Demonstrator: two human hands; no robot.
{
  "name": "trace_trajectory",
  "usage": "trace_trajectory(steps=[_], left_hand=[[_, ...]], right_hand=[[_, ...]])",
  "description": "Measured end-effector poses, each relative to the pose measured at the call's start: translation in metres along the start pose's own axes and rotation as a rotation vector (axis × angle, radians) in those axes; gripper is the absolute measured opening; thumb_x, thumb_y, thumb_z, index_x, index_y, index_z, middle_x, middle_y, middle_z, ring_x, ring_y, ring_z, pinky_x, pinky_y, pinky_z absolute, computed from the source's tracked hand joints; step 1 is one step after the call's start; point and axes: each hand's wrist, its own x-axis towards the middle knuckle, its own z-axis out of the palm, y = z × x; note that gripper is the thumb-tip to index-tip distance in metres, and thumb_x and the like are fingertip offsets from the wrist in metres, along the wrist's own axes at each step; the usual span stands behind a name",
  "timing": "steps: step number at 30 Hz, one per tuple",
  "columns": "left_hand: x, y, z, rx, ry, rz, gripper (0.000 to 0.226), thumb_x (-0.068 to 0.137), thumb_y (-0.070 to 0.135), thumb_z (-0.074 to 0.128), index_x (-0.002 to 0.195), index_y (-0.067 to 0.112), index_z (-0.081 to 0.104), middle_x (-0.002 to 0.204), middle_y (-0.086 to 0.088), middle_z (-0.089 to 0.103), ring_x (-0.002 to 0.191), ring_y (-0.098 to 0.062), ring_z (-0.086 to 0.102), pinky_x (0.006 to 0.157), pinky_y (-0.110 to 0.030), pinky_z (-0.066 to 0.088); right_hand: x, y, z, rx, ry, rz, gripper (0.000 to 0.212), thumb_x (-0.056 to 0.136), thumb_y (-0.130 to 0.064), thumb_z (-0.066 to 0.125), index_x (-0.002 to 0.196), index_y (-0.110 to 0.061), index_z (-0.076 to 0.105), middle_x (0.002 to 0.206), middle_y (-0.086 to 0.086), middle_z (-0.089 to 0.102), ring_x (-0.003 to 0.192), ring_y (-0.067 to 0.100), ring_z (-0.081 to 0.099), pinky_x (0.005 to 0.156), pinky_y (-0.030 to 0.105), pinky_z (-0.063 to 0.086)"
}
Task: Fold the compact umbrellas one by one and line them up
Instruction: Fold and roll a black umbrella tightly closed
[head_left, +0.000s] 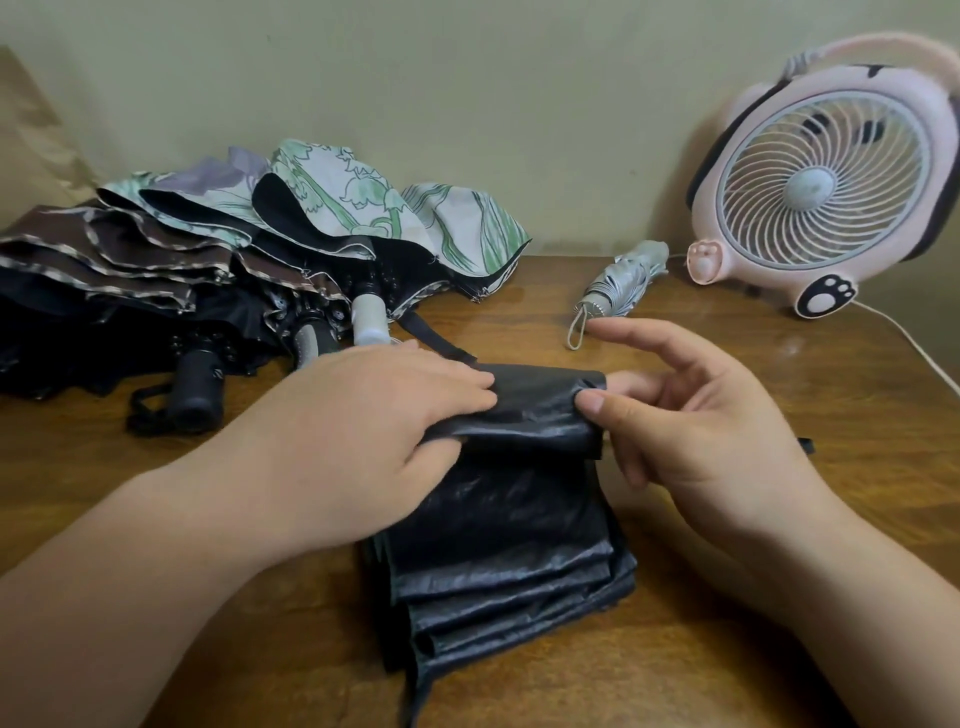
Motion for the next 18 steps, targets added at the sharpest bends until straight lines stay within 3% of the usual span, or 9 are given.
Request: trace_trajectory(steps=[2, 5, 9, 12, 14, 18], left_hand=[[-0.002, -0.002, -0.005, -0.019, 0.138, 0.044, 0.041, 0.087, 0.036, 0.047, 0.111, 0.026, 0.080, 0.117, 0.015, 0.074, 0.112, -0.004, 0.064, 0.099, -0.033, 0.056], [-0.004, -0.002, -0.013, -0.102, 0.227, 0.044, 0.025, 0.087, 0.028, 0.057, 0.096, 0.021, 0.079, 0.098, 0.015, 0.075, 0.096, -0.003, 0.065, 0.083, -0.029, 0.052], [-0.004, -0.008, -0.005, -0.172, 0.339, 0.087, 0.012, 0.082, 0.010, 0.072, 0.091, 0.015, 0.078, 0.099, 0.012, 0.074, 0.097, -0.004, 0.068, 0.088, -0.028, 0.054], [-0.002, -0.010, 0.005, -0.241, 0.392, 0.113, 0.003, 0.083, 0.010, 0.076, 0.082, 0.012, 0.075, 0.100, 0.009, 0.074, 0.097, -0.006, 0.068, 0.091, -0.022, 0.050], [-0.001, -0.011, 0.005, -0.246, 0.376, 0.119, 0.004, 0.082, 0.010, 0.078, 0.082, 0.013, 0.075, 0.101, 0.010, 0.074, 0.098, -0.006, 0.068, 0.090, -0.018, 0.048], [-0.006, -0.018, -0.002, -0.199, 0.322, 0.098, 0.014, 0.082, 0.008, 0.085, 0.087, 0.018, 0.077, 0.102, 0.015, 0.074, 0.100, -0.005, 0.069, 0.094, -0.025, 0.047]], right_hand=[[-0.001, -0.002, 0.000, 0.019, 0.031, -0.034, 0.041, 0.080, -0.009, 0.073, 0.119, -0.016, 0.065, 0.066, 0.012, 0.056, 0.040, 0.015, 0.039, 0.038, 0.023, 0.036], [-0.001, -0.001, 0.002, 0.030, 0.064, -0.062, 0.028, 0.089, -0.006, 0.068, 0.115, -0.015, 0.065, 0.066, 0.011, 0.054, 0.043, 0.016, 0.037, 0.041, 0.023, 0.034], [-0.002, -0.002, 0.001, 0.079, 0.080, -0.079, 0.029, 0.093, 0.000, 0.063, 0.118, -0.015, 0.066, 0.069, 0.007, 0.062, 0.043, 0.018, 0.047, 0.042, 0.016, 0.036], [-0.002, -0.005, 0.001, 0.121, 0.038, -0.063, 0.040, 0.085, -0.006, 0.068, 0.122, -0.019, 0.066, 0.077, 0.011, 0.068, 0.044, 0.019, 0.053, 0.040, 0.018, 0.033], [-0.001, -0.005, 0.000, 0.151, 0.015, -0.035, 0.047, 0.077, -0.008, 0.072, 0.123, -0.019, 0.066, 0.075, 0.010, 0.068, 0.043, 0.020, 0.053, 0.040, 0.018, 0.032], [0.002, -0.005, -0.002, 0.138, 0.050, -0.033, 0.043, 0.080, -0.003, 0.073, 0.120, -0.015, 0.065, 0.070, 0.006, 0.068, 0.043, 0.014, 0.048, 0.043, 0.019, 0.037]])
